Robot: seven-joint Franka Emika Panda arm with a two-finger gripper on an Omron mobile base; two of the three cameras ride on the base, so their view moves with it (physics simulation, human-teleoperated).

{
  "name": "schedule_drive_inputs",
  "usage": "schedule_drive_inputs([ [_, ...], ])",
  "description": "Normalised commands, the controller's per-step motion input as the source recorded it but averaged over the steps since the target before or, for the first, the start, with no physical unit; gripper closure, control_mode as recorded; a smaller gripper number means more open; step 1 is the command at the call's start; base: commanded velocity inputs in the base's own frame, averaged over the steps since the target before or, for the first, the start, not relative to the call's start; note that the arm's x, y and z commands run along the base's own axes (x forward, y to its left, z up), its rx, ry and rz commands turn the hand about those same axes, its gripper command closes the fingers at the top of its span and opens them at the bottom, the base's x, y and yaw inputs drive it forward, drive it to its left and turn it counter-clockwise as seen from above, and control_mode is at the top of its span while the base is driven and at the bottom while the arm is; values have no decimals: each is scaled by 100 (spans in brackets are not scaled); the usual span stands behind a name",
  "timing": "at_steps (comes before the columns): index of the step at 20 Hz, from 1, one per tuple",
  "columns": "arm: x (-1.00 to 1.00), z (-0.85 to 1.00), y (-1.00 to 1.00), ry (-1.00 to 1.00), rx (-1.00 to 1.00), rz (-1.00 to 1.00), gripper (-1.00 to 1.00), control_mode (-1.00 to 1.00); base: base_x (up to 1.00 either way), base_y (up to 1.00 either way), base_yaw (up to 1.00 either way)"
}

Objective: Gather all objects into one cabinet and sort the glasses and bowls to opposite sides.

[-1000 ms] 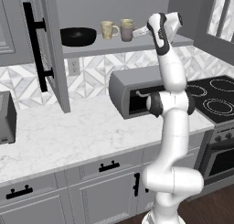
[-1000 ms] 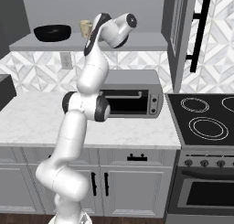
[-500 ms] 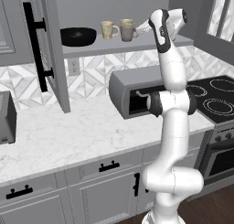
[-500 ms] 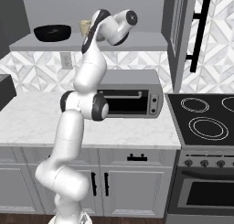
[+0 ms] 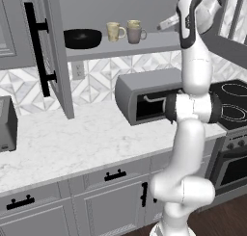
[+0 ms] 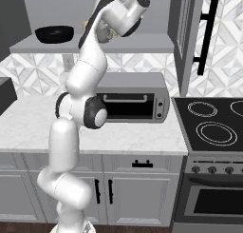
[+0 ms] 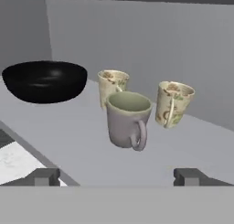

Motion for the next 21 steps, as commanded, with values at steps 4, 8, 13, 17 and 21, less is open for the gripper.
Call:
schedule_drive_inputs([
  [4,-100,0,4,28,0,-9,-100,-100,0,0,0],
  [8,-100,-5,39,43,-1,-8,-100,-100,0,0,0],
  [13,-100,-24,82,49,-4,-11,-100,-100,0,0,0],
  [17,-100,-37,7,53,-5,-8,-100,-100,0,0,0],
  [21,-100,-99,1,30,-30,-7,-100,-100,0,0,0],
])
